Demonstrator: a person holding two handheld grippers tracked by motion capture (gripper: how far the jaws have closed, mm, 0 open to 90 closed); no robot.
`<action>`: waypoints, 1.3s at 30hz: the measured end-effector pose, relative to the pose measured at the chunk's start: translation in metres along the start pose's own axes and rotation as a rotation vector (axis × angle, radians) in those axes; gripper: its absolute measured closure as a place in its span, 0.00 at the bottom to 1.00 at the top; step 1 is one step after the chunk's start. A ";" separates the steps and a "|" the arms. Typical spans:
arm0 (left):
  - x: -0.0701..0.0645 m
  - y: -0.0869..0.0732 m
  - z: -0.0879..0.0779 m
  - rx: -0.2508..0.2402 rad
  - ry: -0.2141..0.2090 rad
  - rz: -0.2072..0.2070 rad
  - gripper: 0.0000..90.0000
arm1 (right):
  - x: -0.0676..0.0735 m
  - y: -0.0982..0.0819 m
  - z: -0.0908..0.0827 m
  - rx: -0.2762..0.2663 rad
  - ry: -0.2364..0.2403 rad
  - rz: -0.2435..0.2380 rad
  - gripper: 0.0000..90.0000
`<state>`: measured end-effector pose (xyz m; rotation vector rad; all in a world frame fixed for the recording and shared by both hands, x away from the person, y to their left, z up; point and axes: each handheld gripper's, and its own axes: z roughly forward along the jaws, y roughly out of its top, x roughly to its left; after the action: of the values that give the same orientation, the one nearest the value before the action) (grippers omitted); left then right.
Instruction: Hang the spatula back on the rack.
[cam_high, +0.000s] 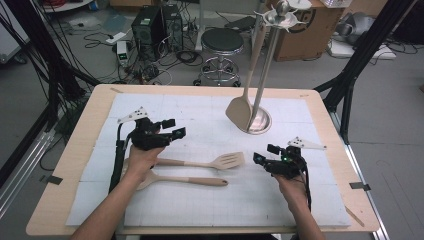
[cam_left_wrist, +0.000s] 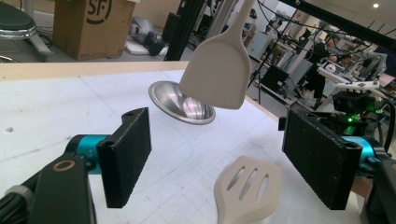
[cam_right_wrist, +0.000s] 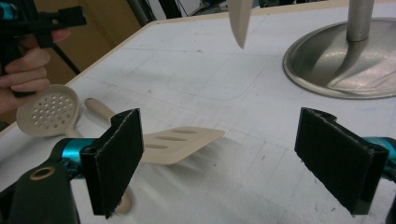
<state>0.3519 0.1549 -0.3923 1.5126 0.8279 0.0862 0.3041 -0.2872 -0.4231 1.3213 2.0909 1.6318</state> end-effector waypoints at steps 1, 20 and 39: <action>0.000 -0.003 -0.002 -0.001 0.004 0.002 0.27 | 0.000 0.000 0.000 0.001 0.001 0.002 0.17; 0.006 -0.032 -0.036 -0.002 0.068 0.012 0.28 | -0.003 0.005 -0.003 -0.031 0.001 0.027 0.16; 0.007 -0.048 -0.038 0.035 0.094 -0.051 0.30 | -0.001 0.009 -0.010 -0.078 0.020 0.050 0.16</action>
<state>0.3160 0.1852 -0.4318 1.5280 0.9472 0.1063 0.3033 -0.2950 -0.4124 1.3483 1.9989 1.7347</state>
